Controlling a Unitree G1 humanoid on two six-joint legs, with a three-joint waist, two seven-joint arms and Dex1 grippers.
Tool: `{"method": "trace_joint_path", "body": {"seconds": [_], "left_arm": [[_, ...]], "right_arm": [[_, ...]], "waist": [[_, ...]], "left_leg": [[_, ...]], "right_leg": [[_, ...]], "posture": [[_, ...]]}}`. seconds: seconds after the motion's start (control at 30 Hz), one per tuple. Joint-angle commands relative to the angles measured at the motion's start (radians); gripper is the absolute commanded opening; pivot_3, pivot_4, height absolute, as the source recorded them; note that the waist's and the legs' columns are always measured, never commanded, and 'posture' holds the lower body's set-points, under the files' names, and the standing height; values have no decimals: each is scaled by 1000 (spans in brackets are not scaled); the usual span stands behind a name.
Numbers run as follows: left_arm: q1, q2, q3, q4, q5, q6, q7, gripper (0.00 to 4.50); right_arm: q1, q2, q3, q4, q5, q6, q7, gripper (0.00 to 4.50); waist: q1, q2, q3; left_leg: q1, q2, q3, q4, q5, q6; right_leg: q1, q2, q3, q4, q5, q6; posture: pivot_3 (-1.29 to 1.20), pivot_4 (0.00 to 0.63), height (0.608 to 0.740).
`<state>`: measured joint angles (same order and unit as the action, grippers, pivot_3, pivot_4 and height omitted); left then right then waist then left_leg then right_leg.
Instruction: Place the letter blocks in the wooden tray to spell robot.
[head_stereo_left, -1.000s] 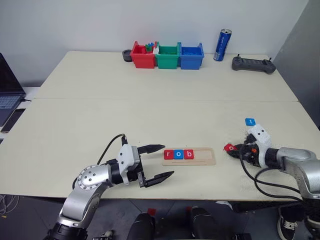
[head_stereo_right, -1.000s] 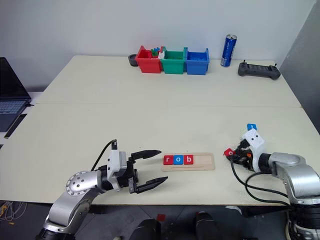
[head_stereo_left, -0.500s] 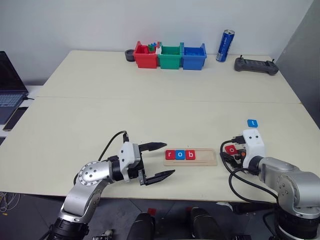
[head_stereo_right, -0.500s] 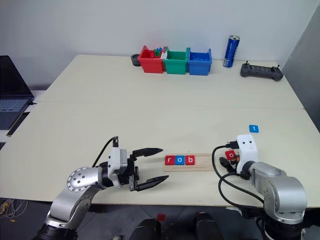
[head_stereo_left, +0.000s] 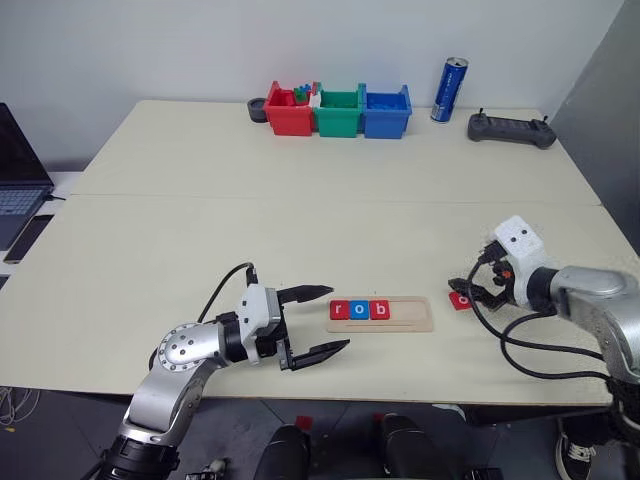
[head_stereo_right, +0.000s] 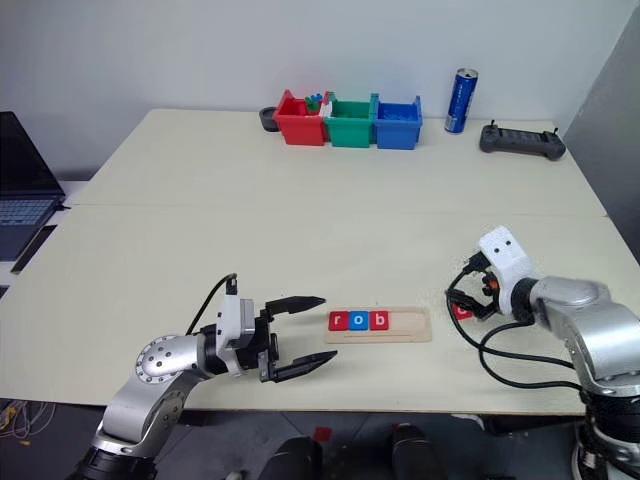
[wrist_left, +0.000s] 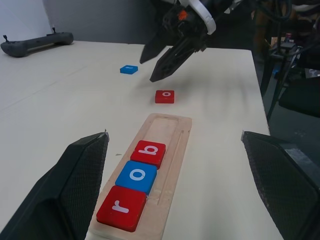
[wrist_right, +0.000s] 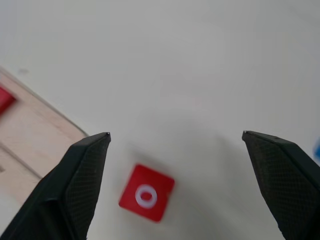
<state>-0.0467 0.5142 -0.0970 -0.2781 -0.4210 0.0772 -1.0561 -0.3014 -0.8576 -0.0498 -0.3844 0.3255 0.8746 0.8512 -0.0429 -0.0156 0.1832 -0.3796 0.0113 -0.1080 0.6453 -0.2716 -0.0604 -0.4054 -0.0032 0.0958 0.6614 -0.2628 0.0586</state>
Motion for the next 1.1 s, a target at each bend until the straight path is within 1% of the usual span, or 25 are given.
{"method": "trace_joint_path", "body": {"seconds": [0.03,0.13,0.17,0.37,0.67,0.8,0.9,1.0,1.1], "left_arm": [[-7,-5,1,-11,-8,-23,-4,4500],[-13,-5,-1,-5,-8,-25,-8,4500],[-15,-6,-1,-4,-8,-26,-8,4500],[2,1,1,-18,-9,-30,-6,4500],[23,7,6,-29,-8,-37,1,4500],[42,13,9,-48,-11,-37,4,4500],[46,18,13,-50,-12,-38,4,4500],[45,19,14,-48,-11,-39,4,4500],[38,15,10,-48,-8,-36,9,4500]], "right_arm": [[54,-79,34,161,-38,-471,290,4484],[20,-93,83,346,-92,-727,402,4484],[0,-92,99,397,-106,-779,428,4484],[-129,-43,168,652,-169,-958,503,4484],[-236,21,224,885,-238,-1070,539,4484],[-271,40,232,970,-259,-1086,542,4484],[-286,47,227,998,-252,-1068,553,4484],[-291,47,223,1007,-246,-1065,560,3908],[-291,49,218,1009,-245,-1060,559,2893]], "waist": [[1,-1,0],[0,-1,1],[-3,-1,1],[-16,-1,1],[-14,-1,1],[-14,-1,1],[-14,-1,1],[-14,-1,1],[-14,-1,1]], "left_leg": [[0,0,0,0,0,0],[0,0,1,1,0,0],[1,0,1,1,0,0],[3,1,1,1,0,0],[2,0,1,1,0,0],[3,0,1,1,0,0],[3,0,1,1,0,0],[4,0,1,1,0,0],[4,0,1,1,0,0]], "right_leg": [[0,0,0,0,0,0],[0,0,1,0,1,0],[1,0,1,1,2,-2],[0,0,1,3,3,-5],[1,0,1,2,3,-5],[1,0,2,3,3,-5],[1,0,1,3,4,-5],[2,0,2,3,4,-5],[2,0,2,3,4,-5]], "posture": [[0,150,740],[0,150,740],[0,150,740],[0,150,740],[0,150,740],[0,150,740],[0,150,740],[0,150,740],[0,150,740]]}}
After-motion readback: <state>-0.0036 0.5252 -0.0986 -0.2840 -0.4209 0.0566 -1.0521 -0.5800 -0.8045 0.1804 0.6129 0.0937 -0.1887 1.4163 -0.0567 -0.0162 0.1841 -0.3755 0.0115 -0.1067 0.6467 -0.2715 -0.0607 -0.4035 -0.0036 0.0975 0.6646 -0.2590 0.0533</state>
